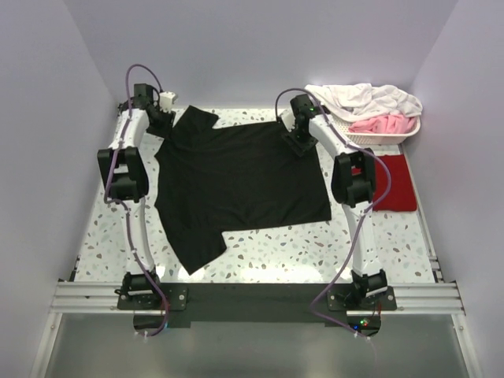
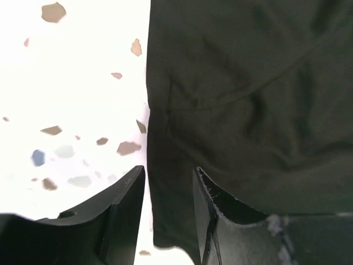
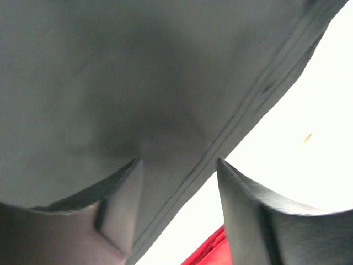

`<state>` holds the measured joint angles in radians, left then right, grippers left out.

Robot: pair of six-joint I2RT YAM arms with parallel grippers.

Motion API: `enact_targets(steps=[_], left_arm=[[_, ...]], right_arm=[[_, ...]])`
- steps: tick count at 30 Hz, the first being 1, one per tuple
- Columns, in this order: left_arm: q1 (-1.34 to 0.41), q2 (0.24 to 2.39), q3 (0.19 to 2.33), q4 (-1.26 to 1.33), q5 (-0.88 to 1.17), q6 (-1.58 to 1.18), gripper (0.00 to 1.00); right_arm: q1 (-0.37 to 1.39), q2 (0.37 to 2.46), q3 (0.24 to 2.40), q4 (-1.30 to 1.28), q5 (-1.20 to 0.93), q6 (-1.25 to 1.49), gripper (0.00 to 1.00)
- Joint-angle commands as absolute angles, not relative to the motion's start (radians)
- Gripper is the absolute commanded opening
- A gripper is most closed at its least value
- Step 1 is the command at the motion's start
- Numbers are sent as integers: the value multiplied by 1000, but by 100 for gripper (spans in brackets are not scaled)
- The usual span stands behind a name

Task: Fold and stack the t-shirts
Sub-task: Flatten the tshirt out

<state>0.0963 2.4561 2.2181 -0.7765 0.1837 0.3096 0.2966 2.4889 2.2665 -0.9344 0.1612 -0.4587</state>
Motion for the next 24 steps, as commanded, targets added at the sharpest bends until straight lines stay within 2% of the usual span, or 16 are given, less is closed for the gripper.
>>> enact_targets(steps=[1,2,6,14,19,24], left_arm=[[103,2272,2147,-763,236,367,46],[103,2226,2014,-749,248,376,46],[103,1996,1724,-741,290,400,46],[103,1830,1353,-798,336,416,43],[113,1850,1275,-767,264,393,39],[140,1954,1322,-736,209,370,36]], right_arm=[[298,2289,2176,-959,46,-455,61],[298,2251,2131,-968,5,-469,62],[298,2106,1915,-1034,-63,-558,61],[299,2022,1680,-1108,-86,-652,50],[299,2042,1580,-1063,-75,-653,45],[299,2075,1522,-1017,-71,-640,43]])
